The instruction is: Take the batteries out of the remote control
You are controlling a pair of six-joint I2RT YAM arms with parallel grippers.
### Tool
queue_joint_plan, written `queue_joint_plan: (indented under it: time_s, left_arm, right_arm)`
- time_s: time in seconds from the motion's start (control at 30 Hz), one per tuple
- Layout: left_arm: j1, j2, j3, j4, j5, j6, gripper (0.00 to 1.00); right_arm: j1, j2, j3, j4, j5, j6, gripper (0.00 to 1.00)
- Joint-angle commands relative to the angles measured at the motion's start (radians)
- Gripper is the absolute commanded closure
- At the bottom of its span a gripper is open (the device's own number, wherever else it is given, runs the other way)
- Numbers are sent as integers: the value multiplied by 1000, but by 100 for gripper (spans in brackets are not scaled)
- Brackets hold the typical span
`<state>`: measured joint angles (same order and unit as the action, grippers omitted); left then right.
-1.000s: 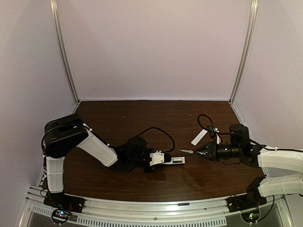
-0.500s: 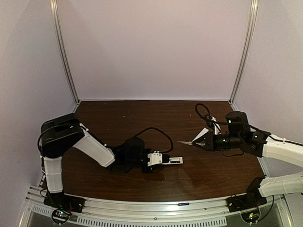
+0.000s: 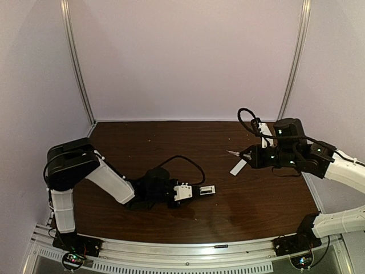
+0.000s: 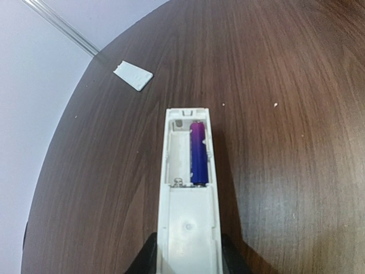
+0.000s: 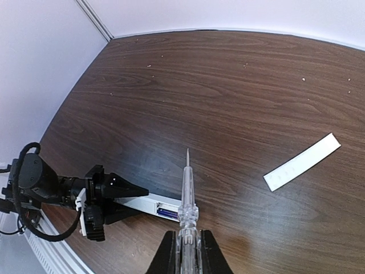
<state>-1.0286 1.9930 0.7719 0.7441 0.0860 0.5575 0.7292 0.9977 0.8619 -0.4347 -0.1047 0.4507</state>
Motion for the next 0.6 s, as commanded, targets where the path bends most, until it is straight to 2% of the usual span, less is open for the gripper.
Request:
queue_joint_plan:
  time_s: [0.0,0.2,0.4,0.57]
  left_arm:
    - [1,-53,-54,114,-23,38,100]
    - [1,-85,-208,417,-21,103,100]
    - [-2,-86,-286,573,-36,109,100]
    - [-8,-87,-412,793,-55,144,100]
  right_arm:
    - [18,-19,40,4,118,-90,100]
    - [22,34,162,-73,143,-184,100]
    - [24,96,292,-153,108,-280,100]
    - [25,155,393,-246,-42,-370,100]
